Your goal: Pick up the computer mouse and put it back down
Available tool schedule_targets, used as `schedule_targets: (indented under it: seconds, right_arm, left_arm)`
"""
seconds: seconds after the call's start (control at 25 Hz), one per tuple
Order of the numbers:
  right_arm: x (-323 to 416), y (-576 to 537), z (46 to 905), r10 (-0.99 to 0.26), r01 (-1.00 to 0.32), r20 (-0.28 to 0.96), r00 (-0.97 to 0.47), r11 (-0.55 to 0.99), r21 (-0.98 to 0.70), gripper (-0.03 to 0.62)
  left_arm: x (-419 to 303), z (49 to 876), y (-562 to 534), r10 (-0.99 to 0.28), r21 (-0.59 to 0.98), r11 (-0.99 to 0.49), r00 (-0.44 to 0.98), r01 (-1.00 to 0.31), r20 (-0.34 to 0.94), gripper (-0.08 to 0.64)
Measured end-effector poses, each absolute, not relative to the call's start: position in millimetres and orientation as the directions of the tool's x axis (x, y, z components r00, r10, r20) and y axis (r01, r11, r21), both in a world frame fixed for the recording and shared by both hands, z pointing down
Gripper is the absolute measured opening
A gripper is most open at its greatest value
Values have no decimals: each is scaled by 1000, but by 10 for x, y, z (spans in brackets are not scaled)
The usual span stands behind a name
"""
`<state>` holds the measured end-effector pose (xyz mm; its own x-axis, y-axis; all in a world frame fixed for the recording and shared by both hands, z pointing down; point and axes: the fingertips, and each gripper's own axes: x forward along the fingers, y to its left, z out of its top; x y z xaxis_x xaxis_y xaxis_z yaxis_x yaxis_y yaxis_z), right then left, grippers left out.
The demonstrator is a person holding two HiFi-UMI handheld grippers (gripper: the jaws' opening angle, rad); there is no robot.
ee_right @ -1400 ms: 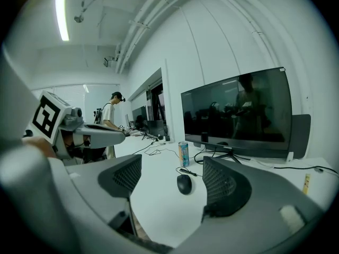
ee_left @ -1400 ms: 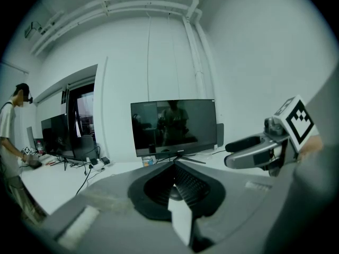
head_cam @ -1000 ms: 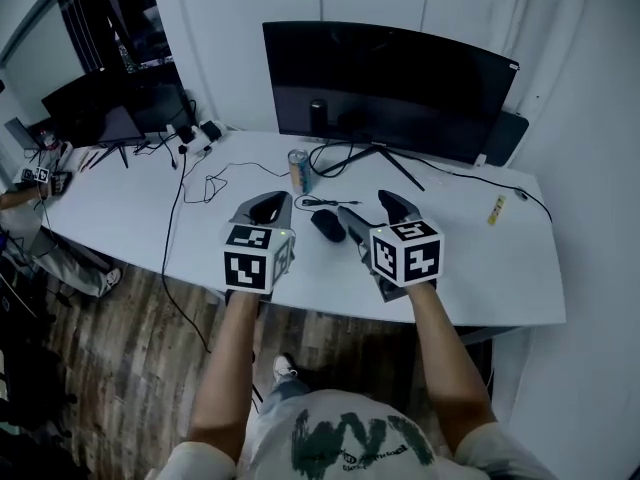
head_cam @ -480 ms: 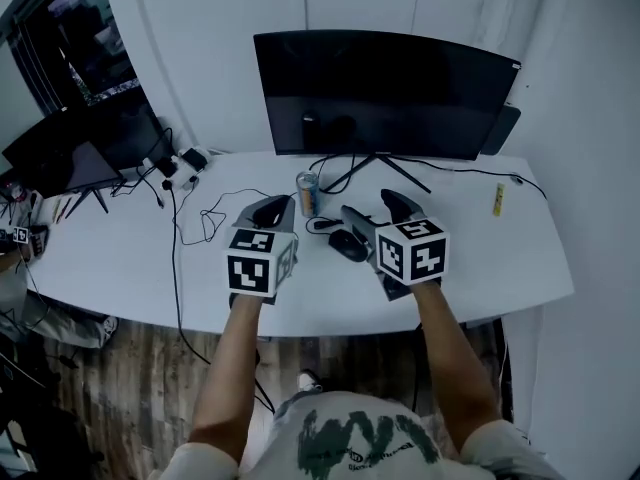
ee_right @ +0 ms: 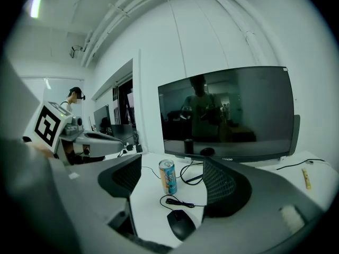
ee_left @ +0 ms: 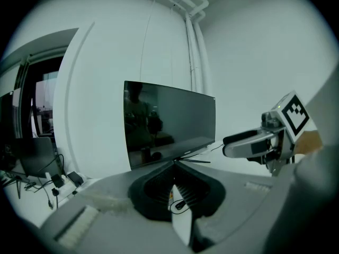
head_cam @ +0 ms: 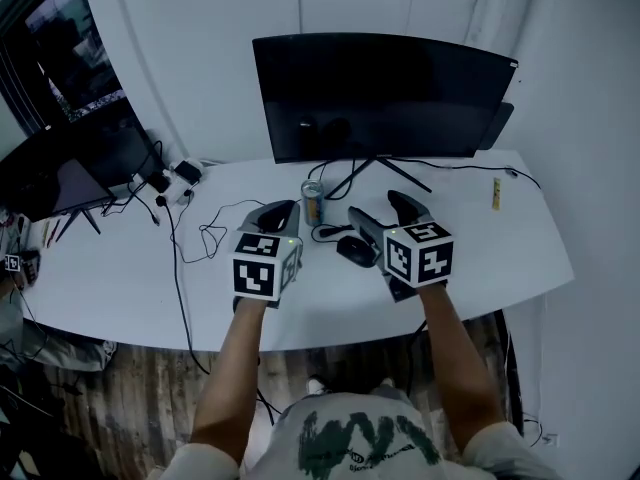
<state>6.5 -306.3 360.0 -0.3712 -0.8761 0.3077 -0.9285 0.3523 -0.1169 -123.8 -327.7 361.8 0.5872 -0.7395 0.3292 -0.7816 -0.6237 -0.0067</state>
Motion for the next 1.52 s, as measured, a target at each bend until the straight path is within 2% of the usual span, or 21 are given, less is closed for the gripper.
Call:
schedule_targets:
  seconds: [0.64, 1.12, 1.52]
  right_arm:
    - [277, -3137, 3819, -839, -909, 353, -414, 405, -103, 348]
    - [137, -3156, 4620, -677, -850, 544, -495, 507, -142, 348]
    - [8, -3155, 5449, -496, -787, 711, -498, 602, -131, 351]
  left_arm:
    - [-973, 3718, -3367, -758, 10, -594, 564, -804, 326, 2]
    - [-974, 4160, -3332, -746, 69, -568, 549, -820, 377, 2]
    - [-1040, 4646, -3283, -735, 117, -532, 526, -839, 427, 2]
